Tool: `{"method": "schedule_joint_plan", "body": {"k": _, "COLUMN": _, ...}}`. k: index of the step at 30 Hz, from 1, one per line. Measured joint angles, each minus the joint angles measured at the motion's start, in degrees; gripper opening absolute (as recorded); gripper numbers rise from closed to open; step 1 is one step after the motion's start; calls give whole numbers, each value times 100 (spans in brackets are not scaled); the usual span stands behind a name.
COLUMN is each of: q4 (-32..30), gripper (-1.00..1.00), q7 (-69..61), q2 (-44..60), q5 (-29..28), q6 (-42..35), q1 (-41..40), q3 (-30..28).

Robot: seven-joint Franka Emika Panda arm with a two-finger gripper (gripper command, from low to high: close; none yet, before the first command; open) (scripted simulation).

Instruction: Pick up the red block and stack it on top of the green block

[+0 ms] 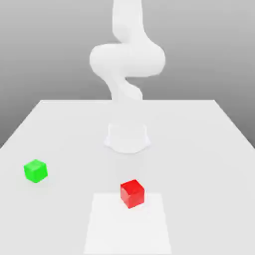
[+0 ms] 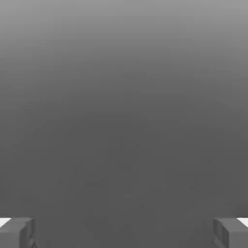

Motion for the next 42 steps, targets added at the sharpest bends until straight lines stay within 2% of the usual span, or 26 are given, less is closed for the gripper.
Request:
{"method": "schedule_joint_plan", "body": {"k": 16, "q4": -2963, "gripper": 0, "q7": -1997, "q2": 2965, "q5": -219, "q6": 2337, "q1": 618, "q3": -527}}
{"method": "schedule_joint_plan", "body": {"k": 18, "q4": -3159, "gripper": 0, "q7": -2323, "q2": 3747, "q5": -68, "q6": 2931, "q1": 657, "q3": -512}}
{"method": "schedule_joint_plan", "body": {"k": 23, "q4": -3110, "gripper": 0, "q7": -2728, "q2": 4983, "q5": 371, "q6": 3954, "q1": 500, "q3": -222}}
{"method": "schedule_joint_plan", "body": {"k": 24, "q4": -3085, "gripper": -100, "q7": -2759, "q2": 5171, "q5": 407, "q6": 4114, "q1": 426, "q3": -141}}
{"method": "schedule_joint_plan", "body": {"k": 31, "q4": -3082, "gripper": -100, "q7": -2746, "q2": 5208, "q5": 393, "q6": 4140, "q1": 394, "q3": -112}}
{"method": "schedule_joint_plan", "body": {"k": 39, "q4": -3288, "gripper": -100, "q7": -2431, "q2": 3720, "q5": -21, "q6": 2861, "q1": 365, "q3": -229}}
{"method": "schedule_joint_plan", "body": {"k": 42, "q4": -3245, "gripper": -100, "q7": -1902, "q2": 3524, "q5": -125, "q6": 2640, "q1": -39, "q3": -413}}
